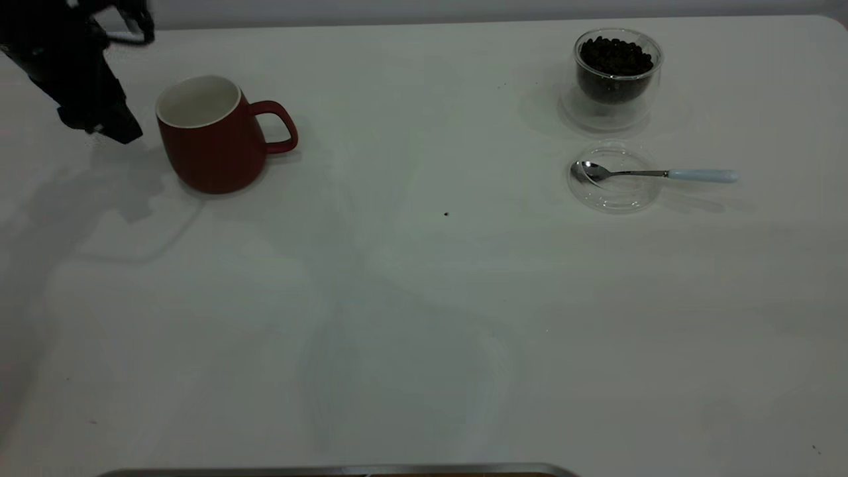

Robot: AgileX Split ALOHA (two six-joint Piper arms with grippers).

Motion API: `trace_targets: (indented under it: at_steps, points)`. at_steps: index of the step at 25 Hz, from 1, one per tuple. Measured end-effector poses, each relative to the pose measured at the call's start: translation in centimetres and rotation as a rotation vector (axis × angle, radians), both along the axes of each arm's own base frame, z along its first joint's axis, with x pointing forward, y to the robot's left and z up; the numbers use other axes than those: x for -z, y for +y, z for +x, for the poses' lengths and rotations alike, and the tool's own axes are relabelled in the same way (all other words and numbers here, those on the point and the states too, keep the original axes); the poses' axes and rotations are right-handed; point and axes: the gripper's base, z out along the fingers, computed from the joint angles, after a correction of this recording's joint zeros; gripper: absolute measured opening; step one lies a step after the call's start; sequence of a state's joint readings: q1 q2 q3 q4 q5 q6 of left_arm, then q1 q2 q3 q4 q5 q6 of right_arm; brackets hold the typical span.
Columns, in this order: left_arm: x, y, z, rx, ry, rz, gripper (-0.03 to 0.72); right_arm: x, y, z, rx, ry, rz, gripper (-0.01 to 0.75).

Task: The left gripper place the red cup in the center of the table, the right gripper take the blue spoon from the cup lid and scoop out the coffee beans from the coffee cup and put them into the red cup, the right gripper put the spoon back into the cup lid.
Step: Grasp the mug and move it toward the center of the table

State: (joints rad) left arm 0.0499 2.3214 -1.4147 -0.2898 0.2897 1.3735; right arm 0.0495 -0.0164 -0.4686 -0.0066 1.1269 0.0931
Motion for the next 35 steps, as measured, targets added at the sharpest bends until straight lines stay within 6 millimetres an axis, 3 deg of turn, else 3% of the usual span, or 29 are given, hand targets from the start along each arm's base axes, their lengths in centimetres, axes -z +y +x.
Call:
trace_targets:
  at_steps: [10, 17, 24, 35]
  points:
    - [2.2, -0.1, 0.4, 0.222, -0.02, 0.087, 0.561, 0.0, 0.0, 0.0, 0.0, 0.0, 0.0, 0.241]
    - [3.2, -2.9, 1.5, 0.296, -0.041, 0.097, 0.561, 0.0, 0.0, 0.0, 0.0, 0.0, 0.0, 0.241]
    - [5.0, -5.7, 1.1, 0.408, -0.036, 0.119, 0.561, 0.0, 0.0, 0.0, 0.0, 0.0, 0.0, 0.241]
    - [5.0, -8.6, 1.1, 0.623, -0.1, 0.19, 0.561, 0.0, 0.0, 0.0, 0.0, 0.0, 0.0, 0.241]
